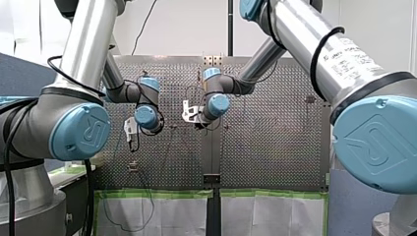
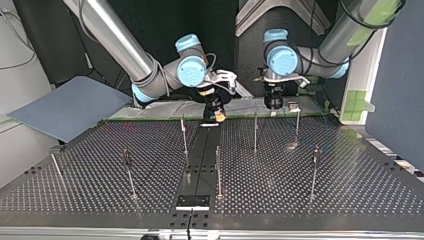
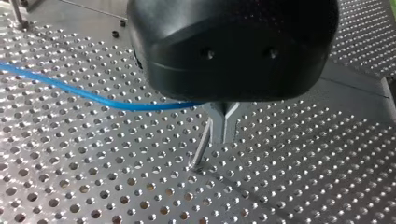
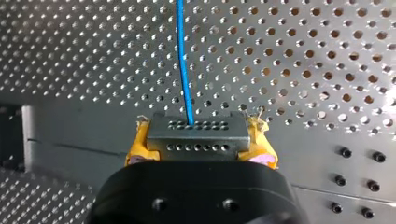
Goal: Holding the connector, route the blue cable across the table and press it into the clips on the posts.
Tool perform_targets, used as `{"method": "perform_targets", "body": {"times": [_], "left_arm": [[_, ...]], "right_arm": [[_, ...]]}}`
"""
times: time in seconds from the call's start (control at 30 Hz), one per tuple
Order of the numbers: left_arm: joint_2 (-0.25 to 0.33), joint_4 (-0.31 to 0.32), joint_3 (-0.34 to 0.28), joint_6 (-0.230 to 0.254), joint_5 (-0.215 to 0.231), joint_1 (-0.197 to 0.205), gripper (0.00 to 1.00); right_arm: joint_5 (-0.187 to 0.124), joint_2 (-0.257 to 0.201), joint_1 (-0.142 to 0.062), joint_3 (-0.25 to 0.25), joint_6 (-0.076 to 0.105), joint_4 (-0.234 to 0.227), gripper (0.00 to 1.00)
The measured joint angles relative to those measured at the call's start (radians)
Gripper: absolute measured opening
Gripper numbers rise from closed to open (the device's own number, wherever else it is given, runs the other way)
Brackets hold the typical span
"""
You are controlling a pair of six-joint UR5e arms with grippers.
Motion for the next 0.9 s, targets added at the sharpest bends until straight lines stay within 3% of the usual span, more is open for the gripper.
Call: {"method": "perform_targets", "body": {"times": [0.3, 0.9], "left_arm": [[-0.058, 0.01, 0.041, -0.002, 0.024, 0.013, 0.0], [-0.095, 0.033, 0.103, -0.033, 0.065, 0.052, 0.0]], "right_arm": [[-0.047, 0.002, -0.011, -0.001, 0.031, -0.046, 0.0], [-0.052, 0.022, -0.042, -0.001, 0.038, -0.052, 0.0]]}}
